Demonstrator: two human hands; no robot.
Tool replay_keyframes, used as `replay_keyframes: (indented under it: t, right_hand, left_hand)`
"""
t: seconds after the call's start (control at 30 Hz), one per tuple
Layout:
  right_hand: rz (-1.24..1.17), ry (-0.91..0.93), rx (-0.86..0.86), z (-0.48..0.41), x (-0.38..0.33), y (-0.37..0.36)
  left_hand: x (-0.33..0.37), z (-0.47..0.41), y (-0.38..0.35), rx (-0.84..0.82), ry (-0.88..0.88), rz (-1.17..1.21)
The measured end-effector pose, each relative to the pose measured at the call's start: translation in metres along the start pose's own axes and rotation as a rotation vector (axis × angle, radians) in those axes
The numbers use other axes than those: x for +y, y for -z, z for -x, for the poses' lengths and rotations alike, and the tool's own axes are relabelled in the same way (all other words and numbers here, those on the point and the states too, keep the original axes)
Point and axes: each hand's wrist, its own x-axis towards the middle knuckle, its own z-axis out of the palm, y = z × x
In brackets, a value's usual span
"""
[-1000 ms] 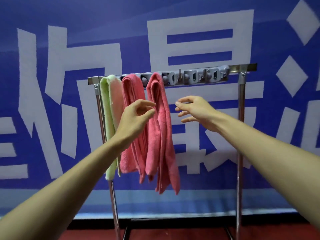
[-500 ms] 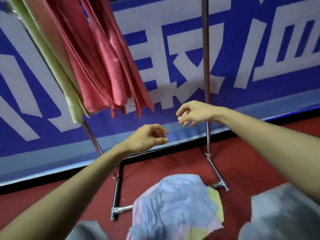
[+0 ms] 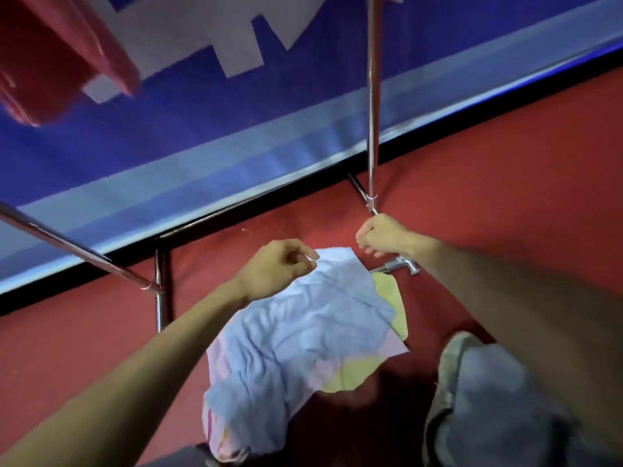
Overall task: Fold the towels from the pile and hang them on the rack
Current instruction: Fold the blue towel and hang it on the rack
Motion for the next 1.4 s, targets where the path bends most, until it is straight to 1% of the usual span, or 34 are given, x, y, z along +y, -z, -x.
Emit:
replay_keyframes:
  t: [0.1, 0.17, 0.23, 0.33, 0.47, 0.57, 0.67, 0.73, 0.8, 0.87, 0.97, 1.07, 1.17, 1.23, 1.27, 1.33, 1.37, 1.4]
  right_hand:
    - [0.041, -0.098, 0.027, -0.03, 0.041, -0.031]
    - [0.051, -0.185, 0.088, -0.041, 0.063, -0.049]
    - [0.119, -0.241, 0.118, -0.051, 0.08, -0.066]
    - [0.152, -0.228, 0.092, -0.06, 0.1, -0.088]
    - [0.069, -0.253, 0.159, -0.065, 0.107, -0.106]
    - [0.078, -0.24, 0.195, -0.061, 0.101, -0.11]
    - [0.144, -0.12, 0.259, -0.052, 0.083, -0.104]
    - [0.126, -0.064, 0.254, -0.043, 0.064, -0.097]
    - [0.063, 0.018, 0.232, -0.032, 0.04, -0.089]
    - [0.015, 0.119, 0.244, -0.017, 0.011, -0.077]
    - [0.007, 0.303, 0.267, 0.012, -0.035, -0.057]
    - [0.066, 0.499, 0.23, 0.055, -0.082, -0.036]
    - [0.173, 0.661, 0.153, 0.1, -0.125, -0.016]
    - [0.246, 0.743, 0.164, 0.127, -0.152, -0.004]
    - [0.279, 0.796, 0.19, 0.138, -0.165, 0.002]
    - [0.313, 0.912, 0.228, 0.159, -0.186, 0.008]
    - [0.301, 0.963, 0.245, 0.166, -0.193, 0.009]
    - [0.266, 0.998, 0.264, 0.171, -0.196, 0.009]
  left_hand:
    - [-0.031, -0.021, -0.019, -0.043, 0.043, 0.013]
    - [-0.05, -0.031, -0.032, -0.062, 0.086, 0.04]
    - [-0.066, -0.038, -0.044, -0.07, 0.116, 0.075]
    - [-0.082, -0.044, -0.059, -0.112, 0.121, 0.101]
    - [-0.092, -0.043, -0.06, -0.114, 0.148, 0.154]
    - [-0.095, -0.038, -0.053, -0.124, 0.169, 0.162]
    - [-0.091, -0.031, -0.042, -0.12, 0.178, 0.122]
    - [-0.082, -0.022, -0.033, -0.088, 0.18, 0.142]
    - [-0.065, -0.009, -0.024, -0.032, 0.164, 0.213]
    - [-0.045, 0.006, -0.015, 0.004, 0.083, 0.223]
    - [-0.021, 0.034, 0.002, 0.015, -0.047, 0.099]
    - [-0.002, 0.069, 0.026, 0.119, -0.072, 0.063]
    - [0.012, 0.103, 0.049, 0.256, -0.089, 0.076]
    - [0.024, 0.123, 0.061, 0.374, -0.102, 0.156]
    - [0.032, 0.132, 0.067, 0.439, -0.126, 0.262]
    - [0.047, 0.148, 0.079, 0.591, -0.207, 0.553]
    - [0.055, 0.154, 0.086, 0.655, -0.254, 0.645]
    - [0.062, 0.159, 0.092, 0.695, -0.295, 0.669]
